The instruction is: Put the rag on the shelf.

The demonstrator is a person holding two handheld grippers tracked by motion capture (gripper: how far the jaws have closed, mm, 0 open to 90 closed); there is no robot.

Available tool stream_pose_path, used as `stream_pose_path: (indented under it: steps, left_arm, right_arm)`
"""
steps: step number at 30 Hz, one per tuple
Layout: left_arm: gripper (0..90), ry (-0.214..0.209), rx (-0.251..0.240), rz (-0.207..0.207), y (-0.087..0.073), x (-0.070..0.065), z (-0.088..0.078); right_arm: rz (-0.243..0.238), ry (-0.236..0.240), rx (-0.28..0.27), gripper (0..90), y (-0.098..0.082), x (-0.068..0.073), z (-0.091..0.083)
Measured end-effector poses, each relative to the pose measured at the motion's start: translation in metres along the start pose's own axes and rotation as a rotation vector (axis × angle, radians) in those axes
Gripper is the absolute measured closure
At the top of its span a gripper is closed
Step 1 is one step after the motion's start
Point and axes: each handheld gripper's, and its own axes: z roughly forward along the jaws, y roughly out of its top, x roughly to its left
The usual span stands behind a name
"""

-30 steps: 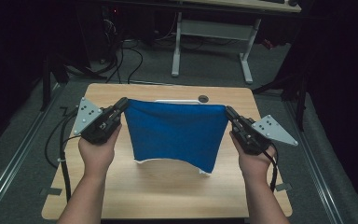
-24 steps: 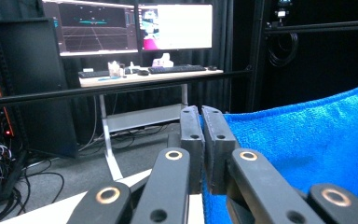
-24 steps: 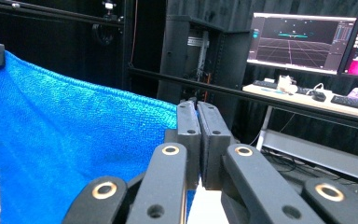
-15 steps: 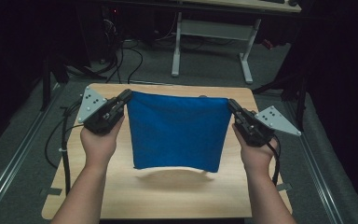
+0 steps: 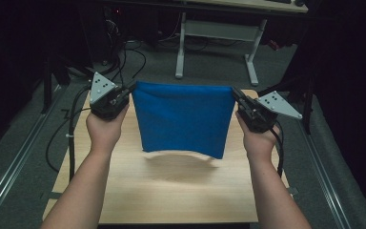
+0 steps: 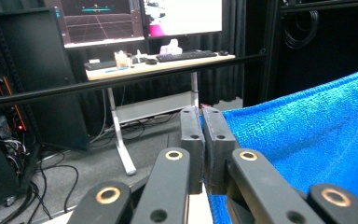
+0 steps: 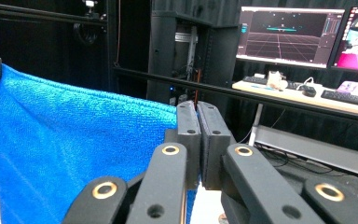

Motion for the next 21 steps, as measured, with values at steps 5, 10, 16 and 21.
stream_pose_path:
  steps: [5,10,16,21]
  left_arm:
    - [88.2,0.019,0.018,0.022,0.002,0.008,0.015]
    - [88.2,0.042,0.037,0.031,0.004,0.017,0.032]
    - [88.2,0.066,0.059,0.01,0.0,0.029,0.052]
    - [88.2,0.078,0.074,-0.001,-0.004,0.036,0.066]
  right_arm:
    - [0.005,-0.011,0.012,89.1,0.0,-0.005,0.02]
    - [0.006,-0.018,0.021,89.1,0.004,-0.01,0.034]
    - [-0.022,-0.033,0.052,89.1,0.006,-0.014,0.057]
    - [-0.031,-0.043,0.081,89.1,0.003,-0.02,0.074]
